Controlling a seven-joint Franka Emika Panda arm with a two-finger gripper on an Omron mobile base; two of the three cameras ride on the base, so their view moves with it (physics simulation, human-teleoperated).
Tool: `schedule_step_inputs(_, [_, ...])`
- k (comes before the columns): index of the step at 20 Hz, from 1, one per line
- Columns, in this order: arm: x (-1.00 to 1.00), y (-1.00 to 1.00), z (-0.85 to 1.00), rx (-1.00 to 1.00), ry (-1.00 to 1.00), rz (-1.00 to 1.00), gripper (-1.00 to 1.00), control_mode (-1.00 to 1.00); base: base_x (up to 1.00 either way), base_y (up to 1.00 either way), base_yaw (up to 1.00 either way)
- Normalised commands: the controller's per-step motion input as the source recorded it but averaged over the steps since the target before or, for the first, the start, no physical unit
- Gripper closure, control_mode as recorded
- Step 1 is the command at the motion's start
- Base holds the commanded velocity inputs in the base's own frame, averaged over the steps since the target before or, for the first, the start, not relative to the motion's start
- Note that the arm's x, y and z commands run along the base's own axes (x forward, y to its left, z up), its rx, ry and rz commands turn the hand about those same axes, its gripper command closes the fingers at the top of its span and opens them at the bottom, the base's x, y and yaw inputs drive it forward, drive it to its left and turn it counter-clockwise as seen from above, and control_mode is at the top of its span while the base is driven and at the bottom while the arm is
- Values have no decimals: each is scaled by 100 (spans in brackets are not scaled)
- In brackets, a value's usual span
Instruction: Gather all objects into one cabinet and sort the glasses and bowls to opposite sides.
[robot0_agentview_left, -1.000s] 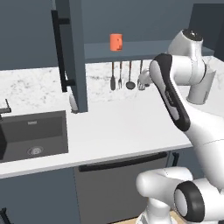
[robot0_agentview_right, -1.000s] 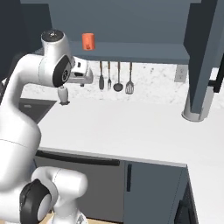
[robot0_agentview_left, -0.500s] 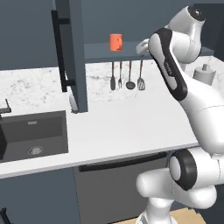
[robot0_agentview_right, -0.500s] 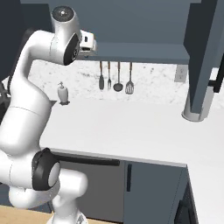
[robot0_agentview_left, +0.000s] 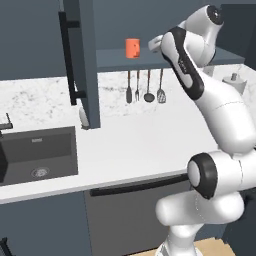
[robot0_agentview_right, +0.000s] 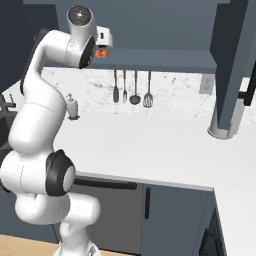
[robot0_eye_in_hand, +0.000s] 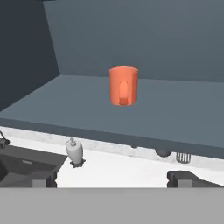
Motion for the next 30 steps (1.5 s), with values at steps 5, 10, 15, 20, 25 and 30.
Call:
schedule_step_inputs(5, [74, 11, 9, 1, -4, 2, -100, -100, 0, 0, 0])
schedule_step_inputs(10, [59, 7, 0, 0, 6, 2, -100, -100, 0, 0, 0])
schedule_step_inputs(15, [50, 1, 0, 0, 13, 2, -100, -100, 0, 0, 0])
schedule_step_inputs(20, [54, 14, -22, 0, 4, 0, -100, -100, 0, 0, 0])
schedule_step_inputs(25, [61, 13, -15, 0, 0, 0, -100, -100, 0, 0, 0])
schedule_step_inputs(30, [68, -1, 0, 0, 0, 0, -100, -100, 0, 0, 0])
